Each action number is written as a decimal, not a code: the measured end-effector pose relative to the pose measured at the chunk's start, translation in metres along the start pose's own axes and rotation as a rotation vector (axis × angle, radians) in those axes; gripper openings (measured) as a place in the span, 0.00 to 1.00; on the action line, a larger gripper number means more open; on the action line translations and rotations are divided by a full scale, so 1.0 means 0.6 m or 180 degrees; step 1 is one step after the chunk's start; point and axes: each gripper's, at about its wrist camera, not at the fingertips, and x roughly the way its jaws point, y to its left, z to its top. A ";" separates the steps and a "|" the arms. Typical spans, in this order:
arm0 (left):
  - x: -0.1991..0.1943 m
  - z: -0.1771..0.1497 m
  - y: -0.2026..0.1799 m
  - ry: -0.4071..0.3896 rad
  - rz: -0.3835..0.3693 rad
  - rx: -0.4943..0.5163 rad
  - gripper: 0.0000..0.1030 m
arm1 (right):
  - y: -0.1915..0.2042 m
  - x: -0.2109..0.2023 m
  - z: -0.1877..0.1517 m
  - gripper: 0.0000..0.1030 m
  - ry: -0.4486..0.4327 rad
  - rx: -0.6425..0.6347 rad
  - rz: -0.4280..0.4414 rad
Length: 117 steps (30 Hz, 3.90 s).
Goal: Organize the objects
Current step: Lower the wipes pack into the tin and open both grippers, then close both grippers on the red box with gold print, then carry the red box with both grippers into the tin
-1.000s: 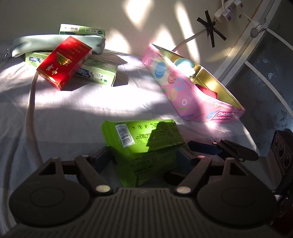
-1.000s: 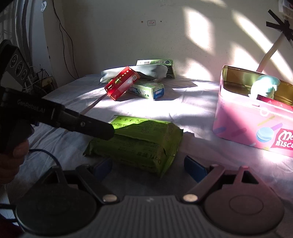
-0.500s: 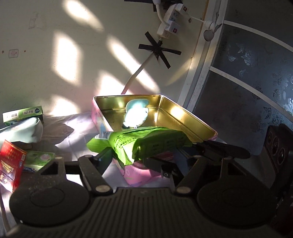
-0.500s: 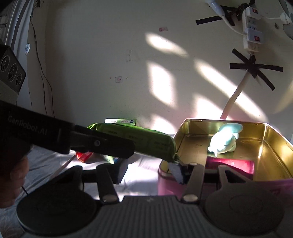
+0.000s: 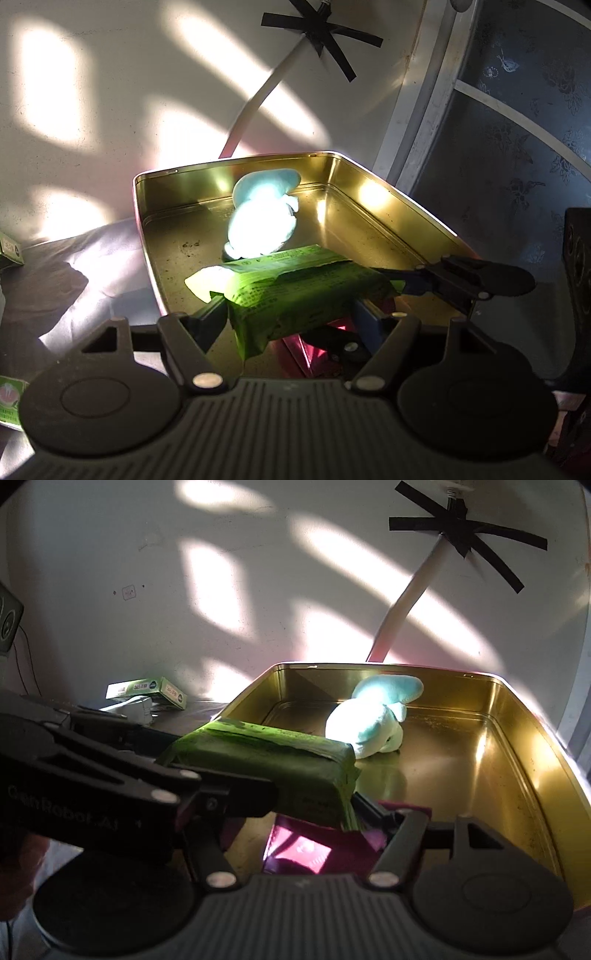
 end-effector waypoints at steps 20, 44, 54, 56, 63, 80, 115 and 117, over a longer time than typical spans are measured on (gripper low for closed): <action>-0.172 -0.088 0.027 -0.0450 0.0568 -0.0037 0.74 | 0.011 -0.162 -0.064 0.75 -0.0651 0.0776 0.0198; -0.287 -0.275 0.282 -0.0302 0.1737 -0.0694 0.74 | 0.304 -0.104 -0.036 0.68 -0.0143 0.0224 0.1003; -0.313 -0.303 0.361 -0.0531 0.1658 -0.1277 0.74 | 0.374 -0.027 0.038 0.54 -0.0043 0.0096 0.1224; -0.319 -0.305 0.361 -0.0623 0.1610 -0.1292 0.74 | 0.380 0.001 0.070 0.53 -0.0023 0.0189 0.1255; -0.329 -0.311 0.387 -0.0729 0.1364 -0.1535 0.74 | 0.394 0.107 0.134 0.51 0.0232 0.0505 0.1432; -0.320 -0.266 0.386 -0.0793 0.0971 -0.1507 0.74 | 0.411 0.021 0.015 0.44 0.0285 0.0041 0.1539; -0.059 -0.019 -0.034 -0.0168 -0.0057 -0.0280 0.47 | 0.008 -0.123 -0.025 0.47 -0.0322 0.0110 0.0290; -0.034 0.002 -0.057 -0.0145 -0.0108 -0.0199 0.48 | -0.019 -0.117 -0.030 0.47 -0.0353 0.0073 0.0109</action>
